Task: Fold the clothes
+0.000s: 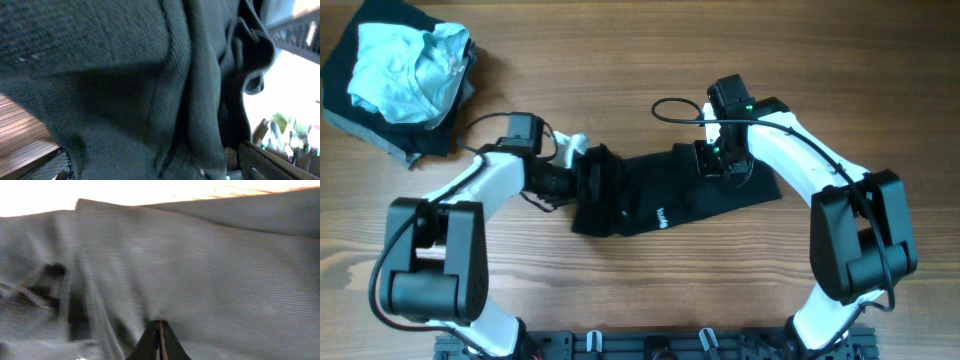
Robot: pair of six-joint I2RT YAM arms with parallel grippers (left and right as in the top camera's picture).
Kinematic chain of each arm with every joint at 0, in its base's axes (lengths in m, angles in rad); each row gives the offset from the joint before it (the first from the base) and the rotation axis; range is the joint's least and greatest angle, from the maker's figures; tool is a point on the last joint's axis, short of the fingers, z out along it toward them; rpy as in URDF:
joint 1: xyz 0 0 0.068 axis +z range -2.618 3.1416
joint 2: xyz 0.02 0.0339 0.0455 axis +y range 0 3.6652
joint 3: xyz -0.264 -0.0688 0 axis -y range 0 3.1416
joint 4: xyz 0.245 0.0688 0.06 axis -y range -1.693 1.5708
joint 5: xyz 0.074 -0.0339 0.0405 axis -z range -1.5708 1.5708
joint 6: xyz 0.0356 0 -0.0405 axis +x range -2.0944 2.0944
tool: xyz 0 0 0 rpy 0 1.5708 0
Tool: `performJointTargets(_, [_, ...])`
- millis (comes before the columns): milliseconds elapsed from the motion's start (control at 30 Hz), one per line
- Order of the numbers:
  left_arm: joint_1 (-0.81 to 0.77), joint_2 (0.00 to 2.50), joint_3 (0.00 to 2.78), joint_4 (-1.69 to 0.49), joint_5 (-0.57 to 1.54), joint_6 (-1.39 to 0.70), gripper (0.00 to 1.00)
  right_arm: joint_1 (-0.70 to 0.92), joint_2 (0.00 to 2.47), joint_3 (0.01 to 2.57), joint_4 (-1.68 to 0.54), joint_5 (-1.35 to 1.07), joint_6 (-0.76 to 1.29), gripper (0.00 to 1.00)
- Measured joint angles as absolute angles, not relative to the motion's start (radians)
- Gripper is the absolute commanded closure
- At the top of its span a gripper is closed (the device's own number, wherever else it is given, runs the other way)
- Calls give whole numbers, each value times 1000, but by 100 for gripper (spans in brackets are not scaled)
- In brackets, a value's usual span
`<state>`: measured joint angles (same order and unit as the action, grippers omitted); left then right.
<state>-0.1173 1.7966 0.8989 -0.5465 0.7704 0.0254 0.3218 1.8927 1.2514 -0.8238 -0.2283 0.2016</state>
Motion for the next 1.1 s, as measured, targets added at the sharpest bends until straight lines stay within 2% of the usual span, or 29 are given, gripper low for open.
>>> performJointTargets(33, [-131,1802,899,-544,785,43,9,322,1893,1251,-823,-228,202,96])
performJointTargets(67, [-141,1804,899,-543,795,59,36,322,1893,1251,-823,-228,202,96])
performJointTargets(100, [-143,1811,896,-541,799,78,46,322,1893,1251,-824,-228,202,96])
performJointTargets(133, [-144,1814,896,-540,791,79,46,322,1893,1251,-823,-228,202,96])
performJointTargets(167, [-146,1823,890,-540,783,84,24,322,1893,1251,-824,-228,202,96])
performJointTargets(200, [-147,1839,881,-545,792,85,18,322,1893,1251,-824,-228,202,96])
performJointTargets(333, [-146,1829,885,-587,845,99,17,322,1893,1251,-824,-228,202,96])
performJointTargets(433, [-88,1829,879,-669,861,112,5,322,1893,1251,-825,-228,202,95])
performJointTargets(533, [-15,1828,875,-689,889,125,0,322,1893,1251,-825,-228,202,95])
performJointTargets(800, [-33,1822,873,-544,890,20,2,322,1893,1251,-824,-229,205,95])
performJointTargets(867, [-97,1829,873,-508,887,16,9,322,1893,1251,-824,-229,205,95])
performJointTargets(900, [-163,1835,874,-484,878,6,20,322,1893,1251,-825,-229,205,96])
performJointTargets(1000, [-254,1837,876,-454,778,-94,74,322,1893,1251,-824,-233,205,96])
performJointTargets(1033, [-260,1842,876,-454,743,-131,83,322,1893,1251,-824,-236,205,96])
performJointTargets(1100, [-253,1853,876,-478,710,-192,90,322,1893,1251,-825,-237,205,96])
